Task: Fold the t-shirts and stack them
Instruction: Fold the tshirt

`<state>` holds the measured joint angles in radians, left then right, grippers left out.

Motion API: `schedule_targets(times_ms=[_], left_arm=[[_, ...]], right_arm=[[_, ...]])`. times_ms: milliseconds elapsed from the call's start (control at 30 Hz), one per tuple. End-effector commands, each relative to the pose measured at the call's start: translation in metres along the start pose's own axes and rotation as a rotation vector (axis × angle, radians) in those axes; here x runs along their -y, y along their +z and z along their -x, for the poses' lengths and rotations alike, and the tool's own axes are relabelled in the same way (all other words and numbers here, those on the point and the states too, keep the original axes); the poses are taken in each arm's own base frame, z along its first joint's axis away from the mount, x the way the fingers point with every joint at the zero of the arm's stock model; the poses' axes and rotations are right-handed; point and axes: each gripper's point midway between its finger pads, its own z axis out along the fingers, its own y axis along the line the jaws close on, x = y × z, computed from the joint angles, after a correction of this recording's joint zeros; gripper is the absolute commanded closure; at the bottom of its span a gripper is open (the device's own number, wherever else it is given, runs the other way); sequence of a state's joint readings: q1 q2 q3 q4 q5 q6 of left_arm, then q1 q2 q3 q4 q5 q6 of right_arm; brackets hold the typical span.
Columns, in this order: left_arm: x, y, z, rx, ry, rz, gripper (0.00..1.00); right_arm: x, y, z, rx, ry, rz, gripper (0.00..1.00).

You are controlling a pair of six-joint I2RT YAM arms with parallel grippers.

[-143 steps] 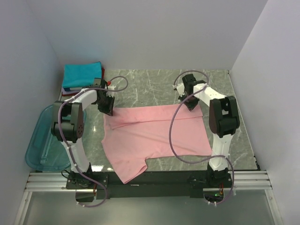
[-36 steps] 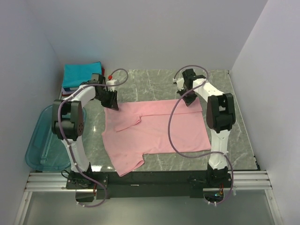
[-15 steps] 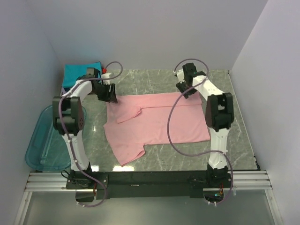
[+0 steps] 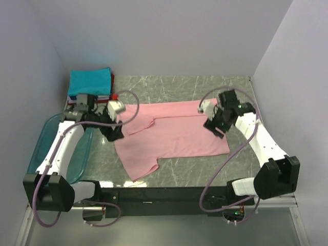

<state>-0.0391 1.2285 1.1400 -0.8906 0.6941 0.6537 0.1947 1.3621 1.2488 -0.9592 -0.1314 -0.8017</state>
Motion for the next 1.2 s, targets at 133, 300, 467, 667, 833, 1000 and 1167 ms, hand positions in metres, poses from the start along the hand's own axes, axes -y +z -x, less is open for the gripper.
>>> schedule_targets(times_ms=[133, 300, 467, 667, 833, 1000, 1167], left_arm=[[0.070, 0.021, -0.089, -0.289, 0.176, -0.181, 0.24], [0.104, 0.040, -0.118, -0.382, 0.270, -0.252, 0.39], [0.114, 0.047, -0.128, -0.417, 0.288, -0.280, 0.40], [0.123, 0.051, -0.130, -0.429, 0.317, -0.308, 0.39], [0.135, 0.061, -0.134, -0.453, 0.347, -0.314, 0.37], [0.141, 0.075, -0.148, -0.506, 0.418, -0.274, 0.35], [0.139, 0.083, -0.153, -0.536, 0.448, -0.240, 0.32]], right_arm=[[-0.052, 0.037, -0.096, -0.205, -0.211, 0.050, 0.38], [-0.058, 0.065, -0.122, -0.266, -0.240, 0.032, 0.44], [-0.054, 0.076, -0.123, -0.261, -0.244, 0.010, 0.45], [-0.057, 0.082, -0.130, -0.279, -0.254, 0.020, 0.50], [-0.061, 0.088, -0.137, -0.297, -0.270, 0.032, 0.53], [-0.062, 0.094, -0.146, -0.319, -0.288, 0.022, 0.53], [-0.059, 0.099, -0.147, -0.324, -0.298, 0.003, 0.69]])
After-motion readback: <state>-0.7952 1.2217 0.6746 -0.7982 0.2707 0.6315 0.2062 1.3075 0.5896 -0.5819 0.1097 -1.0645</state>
